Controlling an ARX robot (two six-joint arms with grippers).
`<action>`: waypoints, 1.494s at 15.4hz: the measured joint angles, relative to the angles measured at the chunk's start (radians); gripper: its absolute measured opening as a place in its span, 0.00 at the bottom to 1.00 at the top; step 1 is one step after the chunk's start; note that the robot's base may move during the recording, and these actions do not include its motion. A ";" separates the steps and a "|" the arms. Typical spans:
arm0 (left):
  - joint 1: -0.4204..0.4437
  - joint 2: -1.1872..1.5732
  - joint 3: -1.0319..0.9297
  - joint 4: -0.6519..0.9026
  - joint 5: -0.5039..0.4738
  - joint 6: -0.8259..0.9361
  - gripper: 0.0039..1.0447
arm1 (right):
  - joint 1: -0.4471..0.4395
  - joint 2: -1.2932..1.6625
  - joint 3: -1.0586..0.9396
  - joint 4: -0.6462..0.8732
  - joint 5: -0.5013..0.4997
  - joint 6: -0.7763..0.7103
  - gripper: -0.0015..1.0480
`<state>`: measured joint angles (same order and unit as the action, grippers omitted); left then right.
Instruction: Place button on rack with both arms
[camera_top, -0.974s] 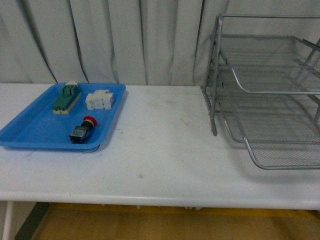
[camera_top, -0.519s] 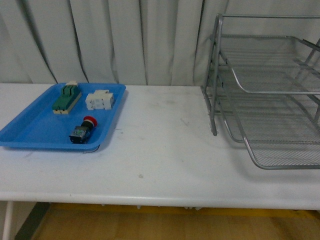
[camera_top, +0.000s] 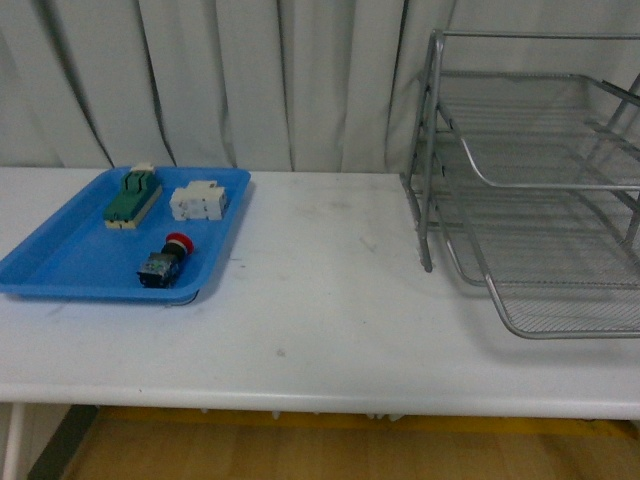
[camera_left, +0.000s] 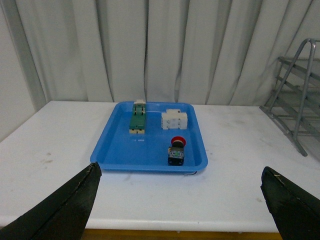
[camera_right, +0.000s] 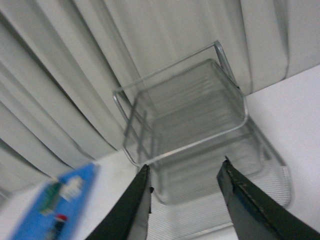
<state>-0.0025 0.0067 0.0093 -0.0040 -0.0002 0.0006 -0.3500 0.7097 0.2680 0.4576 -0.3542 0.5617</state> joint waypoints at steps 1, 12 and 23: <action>0.000 0.000 0.000 0.000 0.000 0.000 0.94 | 0.031 -0.114 -0.019 -0.130 0.027 -0.230 0.37; 0.000 0.000 0.000 0.000 0.000 0.000 0.94 | 0.348 -0.508 -0.211 -0.315 0.356 -0.556 0.02; 0.000 0.000 0.000 0.000 0.000 0.000 0.94 | 0.350 -0.706 -0.257 -0.461 0.355 -0.558 0.06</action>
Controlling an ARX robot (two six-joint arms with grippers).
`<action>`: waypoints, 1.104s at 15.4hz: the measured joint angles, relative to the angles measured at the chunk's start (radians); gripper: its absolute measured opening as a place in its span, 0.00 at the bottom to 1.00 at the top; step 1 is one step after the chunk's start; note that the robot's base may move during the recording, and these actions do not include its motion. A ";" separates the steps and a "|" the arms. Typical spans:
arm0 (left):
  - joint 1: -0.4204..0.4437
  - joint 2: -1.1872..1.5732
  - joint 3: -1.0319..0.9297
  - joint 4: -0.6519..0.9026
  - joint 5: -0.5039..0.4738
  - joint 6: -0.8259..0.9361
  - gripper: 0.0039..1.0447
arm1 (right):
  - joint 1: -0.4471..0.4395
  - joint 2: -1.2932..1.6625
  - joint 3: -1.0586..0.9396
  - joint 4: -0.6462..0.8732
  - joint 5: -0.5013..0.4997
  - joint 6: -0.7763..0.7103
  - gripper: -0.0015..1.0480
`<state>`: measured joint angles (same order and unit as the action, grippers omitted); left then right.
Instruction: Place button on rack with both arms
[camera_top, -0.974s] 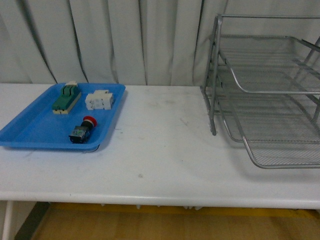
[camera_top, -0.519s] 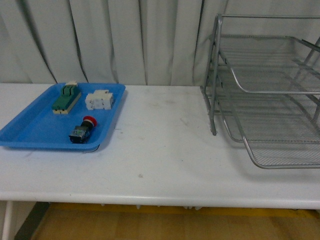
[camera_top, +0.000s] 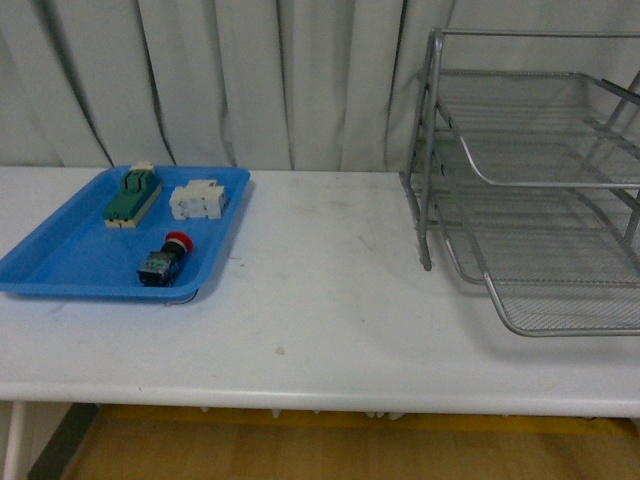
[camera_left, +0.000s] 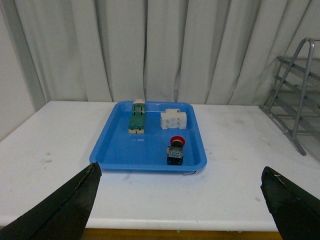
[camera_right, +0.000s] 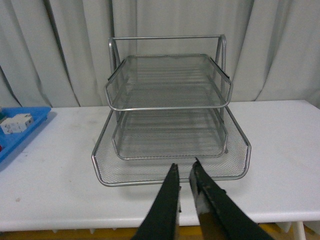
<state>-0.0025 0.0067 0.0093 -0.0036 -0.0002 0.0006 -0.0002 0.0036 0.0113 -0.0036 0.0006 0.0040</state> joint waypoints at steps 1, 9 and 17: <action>0.000 0.000 0.000 0.000 0.000 0.000 0.94 | 0.000 0.000 0.000 0.000 0.000 0.000 0.17; 0.000 0.000 0.000 0.000 0.000 0.000 0.94 | 0.000 0.000 0.000 0.000 0.000 0.000 0.93; -0.076 0.229 0.166 -0.299 -0.295 -0.168 0.94 | 0.000 0.000 0.000 0.002 -0.003 -0.002 0.94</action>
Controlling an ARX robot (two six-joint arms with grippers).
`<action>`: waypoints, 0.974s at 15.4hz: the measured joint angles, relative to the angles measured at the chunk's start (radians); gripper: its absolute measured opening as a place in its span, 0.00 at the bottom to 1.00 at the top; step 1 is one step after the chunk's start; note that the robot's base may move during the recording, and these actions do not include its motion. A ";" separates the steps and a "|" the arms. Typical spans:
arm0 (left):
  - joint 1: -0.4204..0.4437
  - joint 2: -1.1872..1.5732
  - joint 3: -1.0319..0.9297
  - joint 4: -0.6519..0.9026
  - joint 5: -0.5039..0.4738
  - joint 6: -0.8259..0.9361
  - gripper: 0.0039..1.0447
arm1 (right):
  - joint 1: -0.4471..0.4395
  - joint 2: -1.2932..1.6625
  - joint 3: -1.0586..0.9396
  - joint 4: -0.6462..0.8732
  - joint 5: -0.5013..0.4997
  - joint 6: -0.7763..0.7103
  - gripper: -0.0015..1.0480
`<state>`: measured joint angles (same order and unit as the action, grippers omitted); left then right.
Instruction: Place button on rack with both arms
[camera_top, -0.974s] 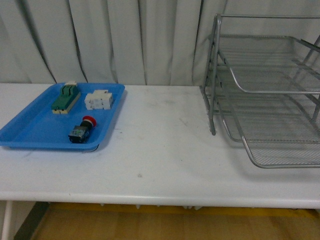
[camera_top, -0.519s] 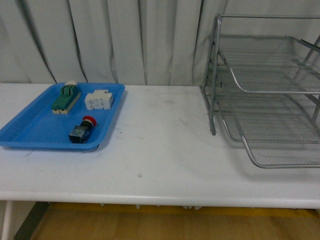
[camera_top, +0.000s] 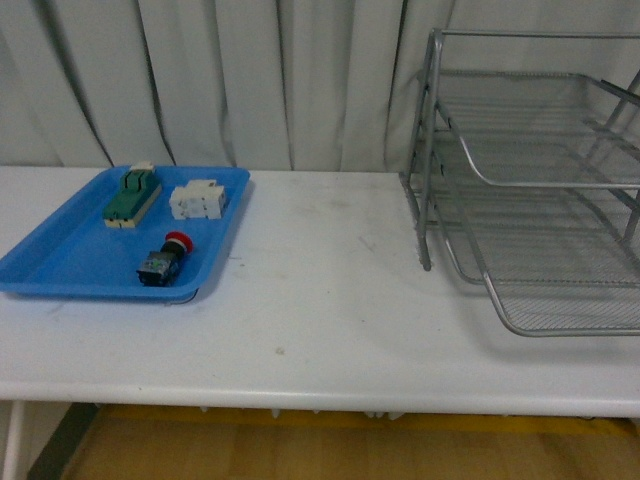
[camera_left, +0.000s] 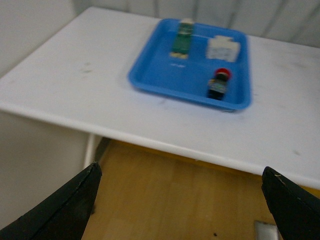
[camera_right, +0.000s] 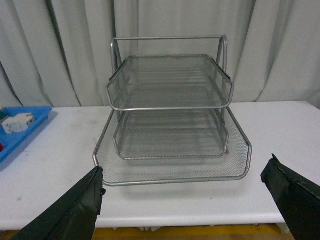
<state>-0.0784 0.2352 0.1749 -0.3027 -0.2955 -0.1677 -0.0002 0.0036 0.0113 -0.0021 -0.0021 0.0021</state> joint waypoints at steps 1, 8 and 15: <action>0.063 0.042 0.025 0.046 0.000 -0.034 0.94 | 0.000 0.000 0.000 0.000 0.003 0.000 0.94; 0.073 1.466 0.770 0.577 0.353 0.132 0.94 | 0.000 0.000 0.000 -0.001 0.002 0.000 0.94; 0.001 1.923 1.231 0.232 0.394 0.228 0.94 | 0.000 0.000 0.000 -0.001 0.002 0.000 0.94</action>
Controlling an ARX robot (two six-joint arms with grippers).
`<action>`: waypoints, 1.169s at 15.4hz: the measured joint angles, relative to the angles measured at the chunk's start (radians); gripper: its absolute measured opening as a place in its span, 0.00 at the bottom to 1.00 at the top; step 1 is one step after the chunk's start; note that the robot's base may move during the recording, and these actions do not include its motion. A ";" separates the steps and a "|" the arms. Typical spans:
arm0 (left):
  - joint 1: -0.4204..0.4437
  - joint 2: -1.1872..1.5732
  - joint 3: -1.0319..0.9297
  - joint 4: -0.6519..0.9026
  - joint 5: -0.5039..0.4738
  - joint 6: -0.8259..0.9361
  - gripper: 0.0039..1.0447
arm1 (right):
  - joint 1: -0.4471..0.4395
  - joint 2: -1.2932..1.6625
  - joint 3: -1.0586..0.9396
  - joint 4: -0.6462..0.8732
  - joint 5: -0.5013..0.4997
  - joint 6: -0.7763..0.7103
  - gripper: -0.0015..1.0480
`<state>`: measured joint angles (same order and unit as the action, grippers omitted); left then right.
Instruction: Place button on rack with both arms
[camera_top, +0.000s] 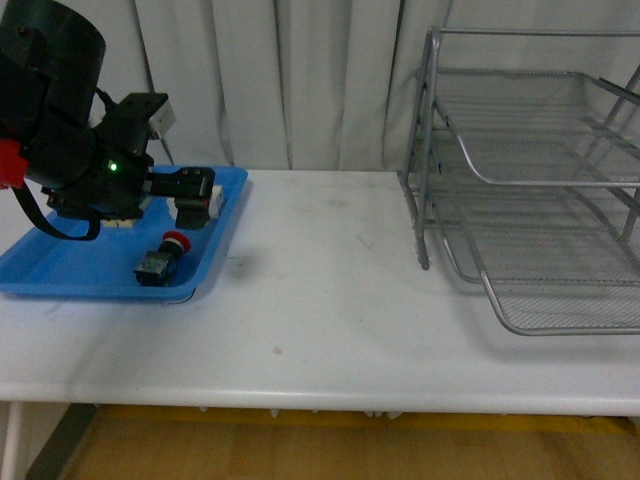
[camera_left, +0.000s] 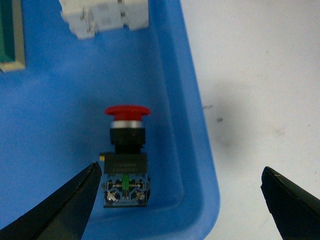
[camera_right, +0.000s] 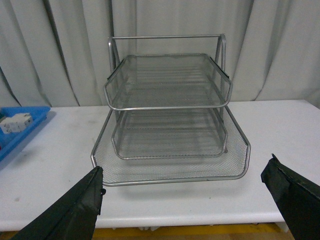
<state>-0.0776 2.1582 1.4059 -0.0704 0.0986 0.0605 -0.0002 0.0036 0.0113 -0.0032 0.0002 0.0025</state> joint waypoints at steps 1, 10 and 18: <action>0.003 0.030 0.025 -0.039 -0.014 0.006 0.94 | 0.000 0.000 0.000 0.000 0.000 0.000 0.94; 0.049 0.144 0.121 -0.097 -0.077 0.050 0.94 | 0.000 0.000 0.000 0.000 0.000 0.000 0.94; 0.056 0.210 0.146 -0.080 -0.103 0.042 0.94 | 0.000 0.000 0.000 0.000 0.000 0.000 0.94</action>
<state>-0.0212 2.3680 1.5524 -0.1501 -0.0040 0.1020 -0.0002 0.0036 0.0113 -0.0032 0.0002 0.0021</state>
